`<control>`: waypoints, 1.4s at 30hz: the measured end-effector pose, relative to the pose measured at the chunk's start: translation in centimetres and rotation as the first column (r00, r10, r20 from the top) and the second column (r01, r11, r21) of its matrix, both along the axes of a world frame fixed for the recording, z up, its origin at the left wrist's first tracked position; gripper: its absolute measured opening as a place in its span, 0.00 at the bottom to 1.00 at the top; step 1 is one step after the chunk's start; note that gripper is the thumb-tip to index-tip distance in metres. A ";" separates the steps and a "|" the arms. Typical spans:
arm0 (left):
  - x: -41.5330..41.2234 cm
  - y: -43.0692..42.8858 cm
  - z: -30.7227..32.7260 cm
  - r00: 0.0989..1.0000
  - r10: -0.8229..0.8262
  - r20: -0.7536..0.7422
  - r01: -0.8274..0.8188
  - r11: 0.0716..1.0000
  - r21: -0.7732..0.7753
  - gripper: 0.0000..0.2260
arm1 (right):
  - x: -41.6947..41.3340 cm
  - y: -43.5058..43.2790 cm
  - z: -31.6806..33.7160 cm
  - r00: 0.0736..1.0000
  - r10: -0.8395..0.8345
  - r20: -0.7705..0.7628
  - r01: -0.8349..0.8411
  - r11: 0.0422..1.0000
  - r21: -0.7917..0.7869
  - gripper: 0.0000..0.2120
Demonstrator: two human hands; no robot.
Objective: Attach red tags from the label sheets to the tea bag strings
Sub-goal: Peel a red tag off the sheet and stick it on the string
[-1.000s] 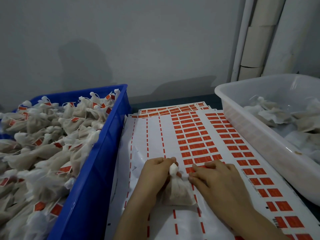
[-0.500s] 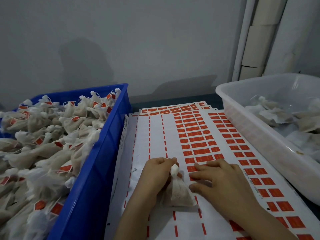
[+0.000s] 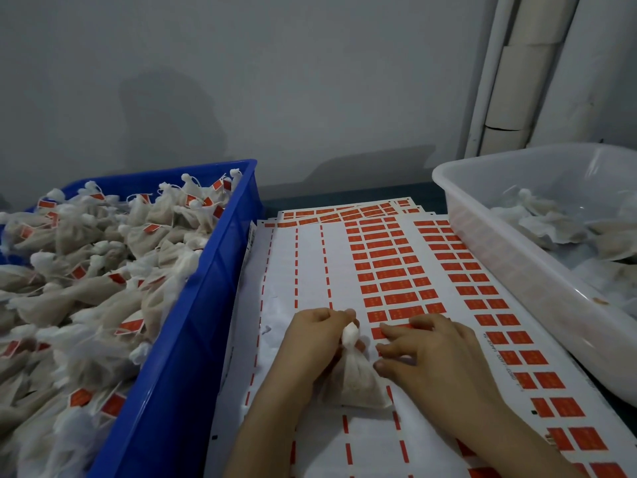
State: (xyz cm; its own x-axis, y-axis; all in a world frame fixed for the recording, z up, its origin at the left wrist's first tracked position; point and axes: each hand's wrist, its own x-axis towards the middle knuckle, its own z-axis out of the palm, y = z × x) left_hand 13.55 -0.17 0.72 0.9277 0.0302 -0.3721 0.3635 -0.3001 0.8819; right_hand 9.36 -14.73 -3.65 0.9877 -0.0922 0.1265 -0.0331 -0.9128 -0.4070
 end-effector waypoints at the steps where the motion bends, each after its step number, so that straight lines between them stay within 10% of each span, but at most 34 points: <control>1: 0.0 0.0 0.0 1.000 -0.002 0.001 0.002 1.000 0.011 0.12 | 0.0 0.0 0.0 1.000 0.004 0.002 -0.004 1.000 -0.007 0.16; 34: -0.7 -0.1 0.9 0.930 -0.062 0.362 0.181 0.935 -0.305 0.12 | 0.3 -1.0 1.2 0.978 -0.113 0.178 0.048 0.941 0.336 0.01; 42: -1.0 -0.2 0.8 0.935 -0.039 0.353 0.192 0.892 -0.410 0.07 | -0.2 -0.7 3.8 0.926 -0.265 0.267 0.041 0.776 0.629 0.09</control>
State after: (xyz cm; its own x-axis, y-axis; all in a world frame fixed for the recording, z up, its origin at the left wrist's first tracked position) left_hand 12.50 -0.36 1.56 0.9843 -0.1765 0.0023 0.0184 0.1156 0.9931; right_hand 9.17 -15.44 0.19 0.8639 -0.4060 0.2982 0.0843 -0.4671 -0.8802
